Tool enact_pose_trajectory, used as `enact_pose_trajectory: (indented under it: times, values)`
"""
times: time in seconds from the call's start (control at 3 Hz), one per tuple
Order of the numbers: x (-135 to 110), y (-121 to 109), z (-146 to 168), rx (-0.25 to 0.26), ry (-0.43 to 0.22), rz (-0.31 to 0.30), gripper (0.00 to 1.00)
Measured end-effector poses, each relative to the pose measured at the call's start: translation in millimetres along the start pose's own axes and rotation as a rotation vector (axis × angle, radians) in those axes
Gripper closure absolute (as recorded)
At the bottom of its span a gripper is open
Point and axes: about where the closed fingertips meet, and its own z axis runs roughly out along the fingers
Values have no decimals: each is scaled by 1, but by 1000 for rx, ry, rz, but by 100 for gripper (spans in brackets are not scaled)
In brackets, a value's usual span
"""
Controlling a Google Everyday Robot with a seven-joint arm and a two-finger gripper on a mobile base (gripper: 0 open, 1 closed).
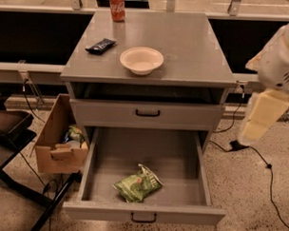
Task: Pick green jalapeno chip bag from middle drawer and place on counter
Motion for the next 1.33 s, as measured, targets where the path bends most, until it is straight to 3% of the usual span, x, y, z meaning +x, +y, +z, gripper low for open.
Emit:
enact_pose_trajectory:
  times: [0.33,0.67,1.0,1.33]
  values:
    - [4,-15,83,9,27,43,0]
    - [4,-34,142,37,40,59,0]
    - [2,-41,199,28,43,79,0]
    - [6,-30,215,-22,12,114,0]
